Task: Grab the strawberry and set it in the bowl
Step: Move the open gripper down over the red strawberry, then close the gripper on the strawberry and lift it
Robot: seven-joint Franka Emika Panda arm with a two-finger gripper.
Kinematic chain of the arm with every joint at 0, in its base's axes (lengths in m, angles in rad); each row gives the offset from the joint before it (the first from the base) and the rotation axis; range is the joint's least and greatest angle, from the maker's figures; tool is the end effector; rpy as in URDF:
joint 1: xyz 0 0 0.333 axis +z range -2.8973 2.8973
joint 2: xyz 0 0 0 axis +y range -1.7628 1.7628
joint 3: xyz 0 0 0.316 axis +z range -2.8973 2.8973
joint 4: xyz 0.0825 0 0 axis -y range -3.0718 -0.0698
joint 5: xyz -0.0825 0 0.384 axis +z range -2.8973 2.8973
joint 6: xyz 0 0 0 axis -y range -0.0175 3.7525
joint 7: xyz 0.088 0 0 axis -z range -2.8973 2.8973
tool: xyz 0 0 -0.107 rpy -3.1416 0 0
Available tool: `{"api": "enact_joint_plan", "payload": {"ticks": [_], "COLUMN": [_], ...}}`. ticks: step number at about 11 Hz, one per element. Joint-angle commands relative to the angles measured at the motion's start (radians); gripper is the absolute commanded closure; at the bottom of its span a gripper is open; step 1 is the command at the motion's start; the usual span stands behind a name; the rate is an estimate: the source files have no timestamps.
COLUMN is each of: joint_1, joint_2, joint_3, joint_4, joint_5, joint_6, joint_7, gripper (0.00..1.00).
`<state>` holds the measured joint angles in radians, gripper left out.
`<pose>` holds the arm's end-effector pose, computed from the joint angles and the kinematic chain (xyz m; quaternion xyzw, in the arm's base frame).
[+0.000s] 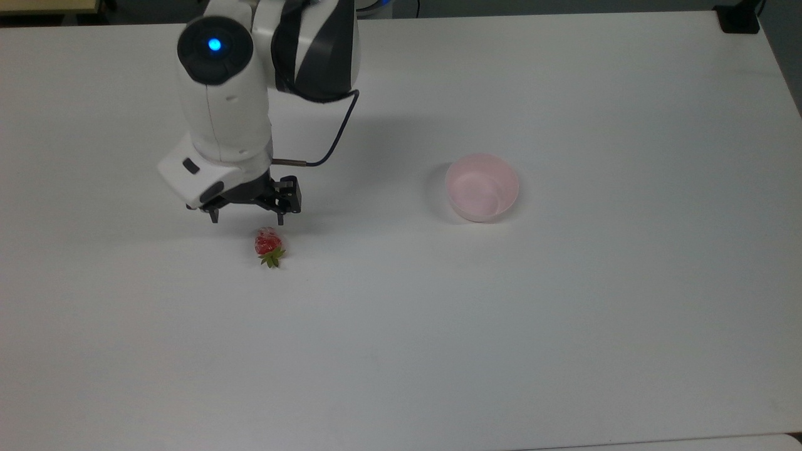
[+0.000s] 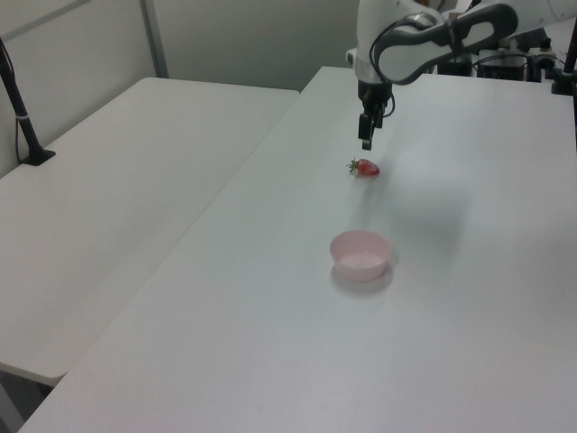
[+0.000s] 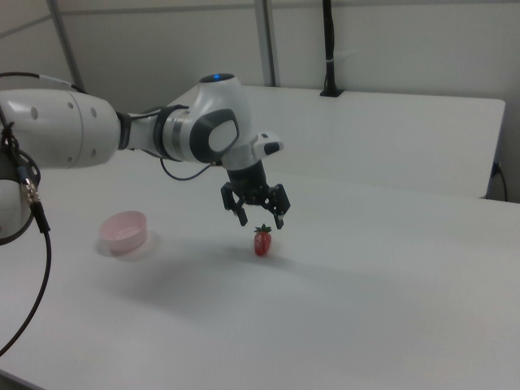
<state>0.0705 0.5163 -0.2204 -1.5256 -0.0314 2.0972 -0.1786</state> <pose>0.6959 -0.0826 0.3716 0.9965 0.0375 0.0219 0.0719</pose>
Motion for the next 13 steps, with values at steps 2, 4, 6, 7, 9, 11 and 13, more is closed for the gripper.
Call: {"api": "enact_joint_plan", "payload": {"ticks": [2, 4, 6, 7, 9, 11, 13], "joint_1": [0.012, 0.021, 0.028, 0.035, 0.038, 0.040, 0.041], "joint_2": [0.069, 0.096, 0.120, 0.120, 0.120, 0.108, 0.082], "joint_3": [-0.004, -0.002, 0.001, 0.003, 0.003, 0.003, 0.003], "joint_4": [-0.004, -0.005, -0.005, -0.005, -0.004, -0.004, -0.001], "joint_5": [-0.001, -0.002, -0.002, -0.002, -0.001, 0.001, 0.016], "joint_6": [0.081, 0.121, 0.152, 0.152, 0.152, 0.150, 0.141], "joint_7": [-0.107, -0.107, -0.105, -0.107, -0.108, -0.107, -0.105], "gripper": [0.07, 0.18, 0.28, 0.38, 0.54, 0.60, 0.60]}}
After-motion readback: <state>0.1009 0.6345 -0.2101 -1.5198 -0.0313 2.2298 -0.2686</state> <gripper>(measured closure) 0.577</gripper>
